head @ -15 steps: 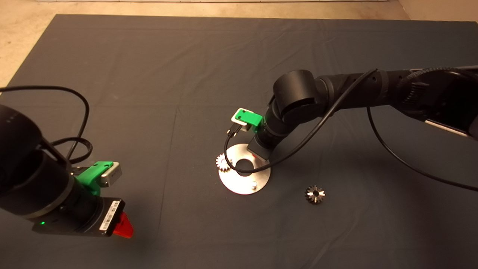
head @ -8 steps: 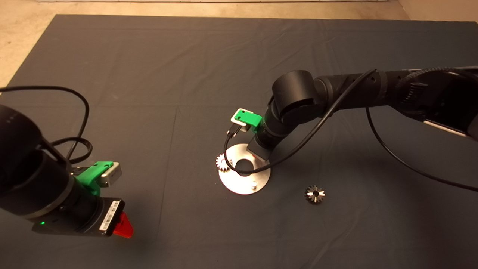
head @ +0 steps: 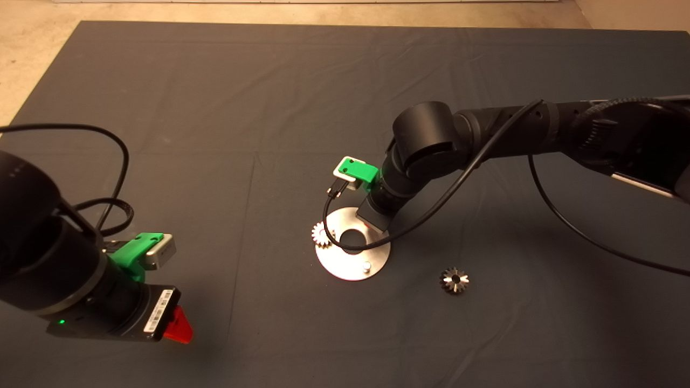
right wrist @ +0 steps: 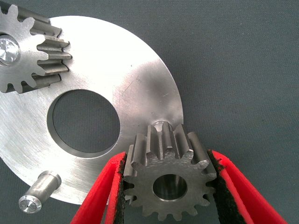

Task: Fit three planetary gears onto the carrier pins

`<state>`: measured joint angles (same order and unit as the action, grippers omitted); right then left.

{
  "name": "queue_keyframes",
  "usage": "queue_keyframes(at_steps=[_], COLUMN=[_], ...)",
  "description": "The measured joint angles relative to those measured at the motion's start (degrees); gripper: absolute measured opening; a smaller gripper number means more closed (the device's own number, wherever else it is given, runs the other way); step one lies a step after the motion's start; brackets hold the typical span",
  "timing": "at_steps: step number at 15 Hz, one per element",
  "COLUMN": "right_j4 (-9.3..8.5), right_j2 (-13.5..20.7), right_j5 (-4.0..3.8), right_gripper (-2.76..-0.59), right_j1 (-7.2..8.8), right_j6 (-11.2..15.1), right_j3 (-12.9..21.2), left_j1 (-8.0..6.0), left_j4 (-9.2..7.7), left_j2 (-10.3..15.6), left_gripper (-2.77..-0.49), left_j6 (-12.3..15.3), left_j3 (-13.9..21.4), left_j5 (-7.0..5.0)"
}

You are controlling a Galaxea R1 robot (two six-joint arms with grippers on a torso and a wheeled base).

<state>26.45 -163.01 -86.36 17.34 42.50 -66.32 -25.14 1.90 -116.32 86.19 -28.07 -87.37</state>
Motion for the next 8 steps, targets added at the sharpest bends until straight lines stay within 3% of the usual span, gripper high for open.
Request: queue_keyframes(at_steps=[8], right_j4=[0.00], right_j2=[-0.02], right_j5=[0.06], right_gripper=[-2.29], right_j1=[0.02], right_j6=[0.02], right_j3=[0.00], left_j1=[0.02], left_j4=[0.00], left_j2=[0.00], left_gripper=[-1.22], left_j6=[0.00], left_j3=[0.00], left_j5=[0.00])
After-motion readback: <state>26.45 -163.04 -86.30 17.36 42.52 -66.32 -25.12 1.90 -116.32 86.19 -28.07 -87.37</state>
